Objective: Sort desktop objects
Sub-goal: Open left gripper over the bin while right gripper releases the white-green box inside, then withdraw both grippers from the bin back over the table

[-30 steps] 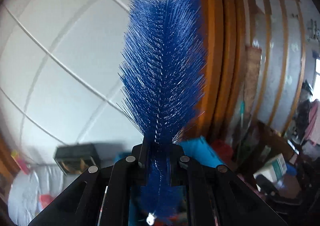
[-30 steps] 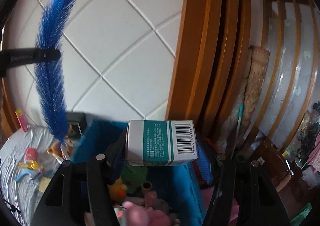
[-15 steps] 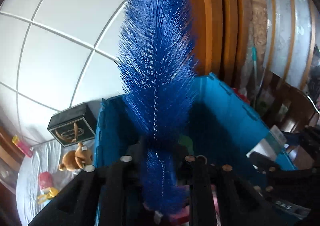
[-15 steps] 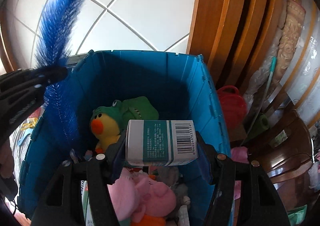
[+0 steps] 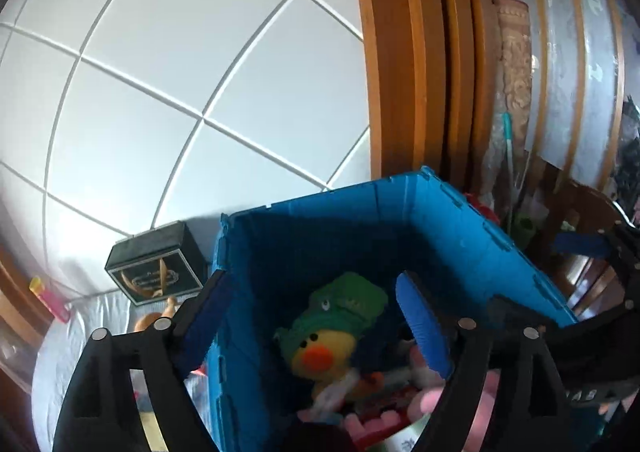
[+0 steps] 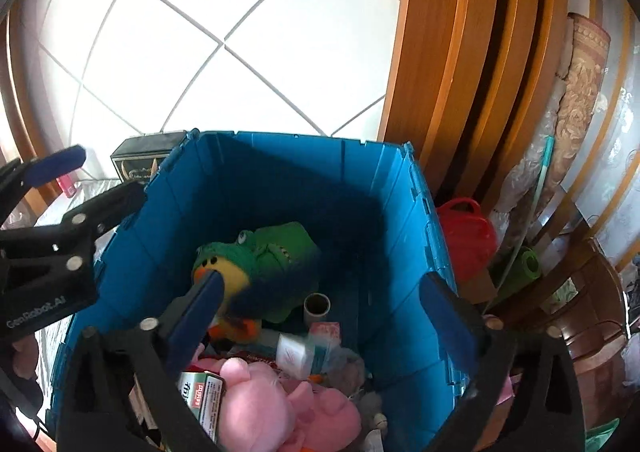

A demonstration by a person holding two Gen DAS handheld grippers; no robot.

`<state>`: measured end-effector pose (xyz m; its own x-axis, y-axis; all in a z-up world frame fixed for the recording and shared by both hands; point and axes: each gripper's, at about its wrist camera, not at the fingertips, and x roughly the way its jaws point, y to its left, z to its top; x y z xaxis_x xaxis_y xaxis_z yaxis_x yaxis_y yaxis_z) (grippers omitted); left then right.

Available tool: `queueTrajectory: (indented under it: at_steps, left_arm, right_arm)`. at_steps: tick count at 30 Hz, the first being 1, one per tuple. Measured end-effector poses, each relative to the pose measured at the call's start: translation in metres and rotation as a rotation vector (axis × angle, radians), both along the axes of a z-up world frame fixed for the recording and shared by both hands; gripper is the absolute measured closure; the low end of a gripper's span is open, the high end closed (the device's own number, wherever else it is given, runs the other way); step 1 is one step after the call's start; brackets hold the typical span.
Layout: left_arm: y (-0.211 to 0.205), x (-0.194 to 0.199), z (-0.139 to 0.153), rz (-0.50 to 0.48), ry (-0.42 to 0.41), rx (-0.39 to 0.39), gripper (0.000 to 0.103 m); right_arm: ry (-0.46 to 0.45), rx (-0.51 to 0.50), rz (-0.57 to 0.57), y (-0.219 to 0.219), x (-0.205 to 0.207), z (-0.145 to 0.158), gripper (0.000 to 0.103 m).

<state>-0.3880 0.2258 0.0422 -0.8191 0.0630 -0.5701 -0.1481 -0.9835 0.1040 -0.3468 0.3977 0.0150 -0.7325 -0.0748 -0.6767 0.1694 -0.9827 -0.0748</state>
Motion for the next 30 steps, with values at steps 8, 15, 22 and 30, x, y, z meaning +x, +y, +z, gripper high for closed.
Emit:
queueTrajectory:
  at_steps: [8,15,22,30]
  left_arm:
    - [-0.051,0.073,0.027,-0.003,0.106,0.039,0.0]
    - [-0.12,0.173,0.033,0.002,0.166,0.084,0.0]
    - [-0.198,0.263,-0.009,0.092,0.106,0.041,0.0]
    - [-0.264,0.332,-0.046,0.178,0.023,0.045,0.0]
  right_arm:
    - [0.091,0.005,0.01,-0.03,0.076,0.028,0.001]
    - [0.179,0.015,0.013,-0.07,0.155,0.042,0.0]
    - [0.213,-0.054,0.0,-0.147,0.243,-0.005,0.0]
    - [0.165,-0.088,-0.02,-0.224,0.312,-0.056,0.0]
